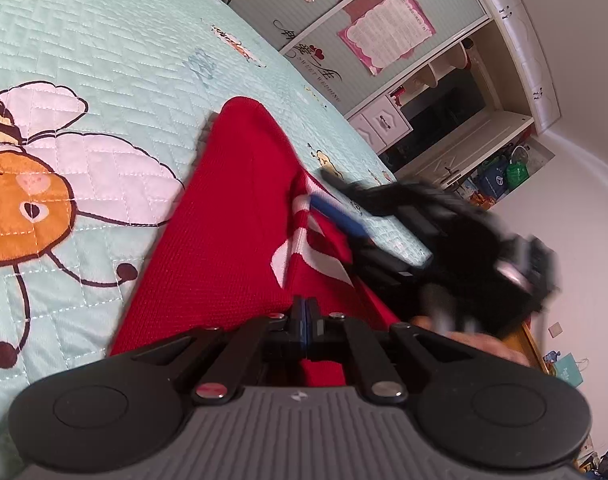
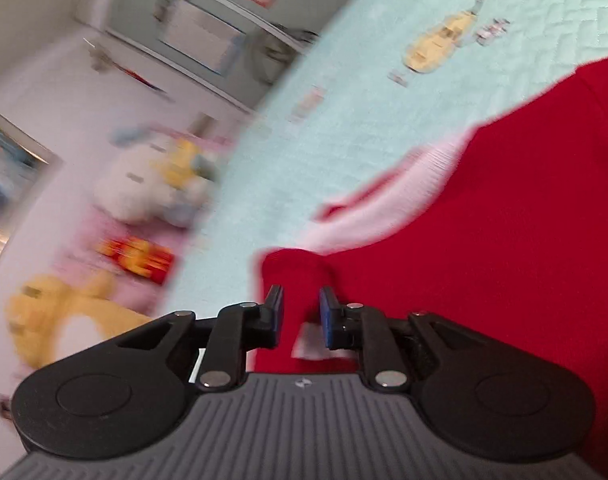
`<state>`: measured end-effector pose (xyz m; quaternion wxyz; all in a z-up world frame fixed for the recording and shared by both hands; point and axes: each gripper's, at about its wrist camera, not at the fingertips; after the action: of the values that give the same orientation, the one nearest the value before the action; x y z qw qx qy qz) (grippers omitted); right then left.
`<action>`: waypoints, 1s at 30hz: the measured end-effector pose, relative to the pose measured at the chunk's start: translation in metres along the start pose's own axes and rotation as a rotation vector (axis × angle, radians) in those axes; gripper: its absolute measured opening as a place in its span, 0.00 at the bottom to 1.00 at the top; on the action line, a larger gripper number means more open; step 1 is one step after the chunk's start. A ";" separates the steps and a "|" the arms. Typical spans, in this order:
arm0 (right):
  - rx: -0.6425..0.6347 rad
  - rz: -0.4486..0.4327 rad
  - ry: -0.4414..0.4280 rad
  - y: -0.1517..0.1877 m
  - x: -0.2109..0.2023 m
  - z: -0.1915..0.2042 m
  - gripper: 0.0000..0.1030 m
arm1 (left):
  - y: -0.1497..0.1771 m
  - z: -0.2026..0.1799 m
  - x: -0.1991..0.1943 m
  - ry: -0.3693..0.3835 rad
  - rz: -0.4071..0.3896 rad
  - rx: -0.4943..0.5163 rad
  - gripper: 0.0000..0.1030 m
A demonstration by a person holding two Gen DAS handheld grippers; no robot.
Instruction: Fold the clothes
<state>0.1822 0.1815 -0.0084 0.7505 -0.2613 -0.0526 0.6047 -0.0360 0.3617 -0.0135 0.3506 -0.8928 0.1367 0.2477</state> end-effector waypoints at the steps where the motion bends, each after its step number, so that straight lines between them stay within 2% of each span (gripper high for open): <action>1: 0.002 -0.002 0.011 -0.002 0.003 -0.003 0.00 | 0.000 0.000 0.000 0.001 0.001 -0.001 0.04; 4: -0.005 -0.040 0.033 -0.006 0.001 0.000 0.06 | 0.000 0.001 0.000 0.004 0.002 -0.004 0.04; 5: -0.017 -0.058 0.020 -0.005 -0.006 0.004 0.12 | -0.001 0.001 0.000 0.004 0.003 -0.005 0.04; 6: -0.029 -0.076 0.004 -0.004 -0.013 0.009 0.13 | -0.001 0.001 0.000 0.005 0.003 -0.006 0.04; 7: -0.019 -0.084 -0.048 -0.001 -0.023 0.011 0.13 | -0.001 0.001 0.000 0.004 0.003 -0.006 0.04; 9: -0.002 -0.087 -0.098 0.007 -0.033 0.016 0.17 | -0.001 0.001 0.000 0.002 0.001 -0.004 0.04; 11: 0.004 -0.033 -0.094 0.012 -0.026 0.014 0.20 | -0.001 0.000 0.000 0.000 0.000 -0.002 0.04; 13: 0.006 -0.020 -0.056 0.009 -0.014 0.009 0.17 | -0.001 0.000 0.000 -0.002 0.000 -0.001 0.04; 15: 0.008 -0.009 -0.015 0.004 -0.002 0.003 0.00 | -0.001 0.000 0.000 -0.001 0.000 -0.003 0.04; 19: -0.009 -0.010 0.049 -0.007 0.013 -0.003 0.00 | -0.001 0.000 0.000 -0.002 0.000 -0.002 0.04; 24: -0.033 -0.050 0.066 -0.010 0.012 -0.003 0.01 | -0.001 0.001 -0.001 0.002 0.002 -0.008 0.04; 27: -0.016 -0.126 0.069 -0.008 -0.006 -0.001 0.19 | -0.001 0.002 0.000 0.006 0.005 -0.013 0.04; 30: 0.006 -0.139 -0.025 0.003 -0.039 0.011 0.21 | -0.002 0.003 0.000 0.008 0.008 -0.019 0.04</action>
<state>0.1651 0.1492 0.0085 0.7908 -0.2472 -0.0784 0.5544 -0.0362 0.3646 -0.0145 0.3407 -0.8964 0.1394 0.2468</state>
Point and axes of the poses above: each gripper's, at about its wrist camera, not at the fingertips, and x roughly the way its jaws point, z to its left, y to its underside, and after that the axes turned 12 degrees about -y, right-handed
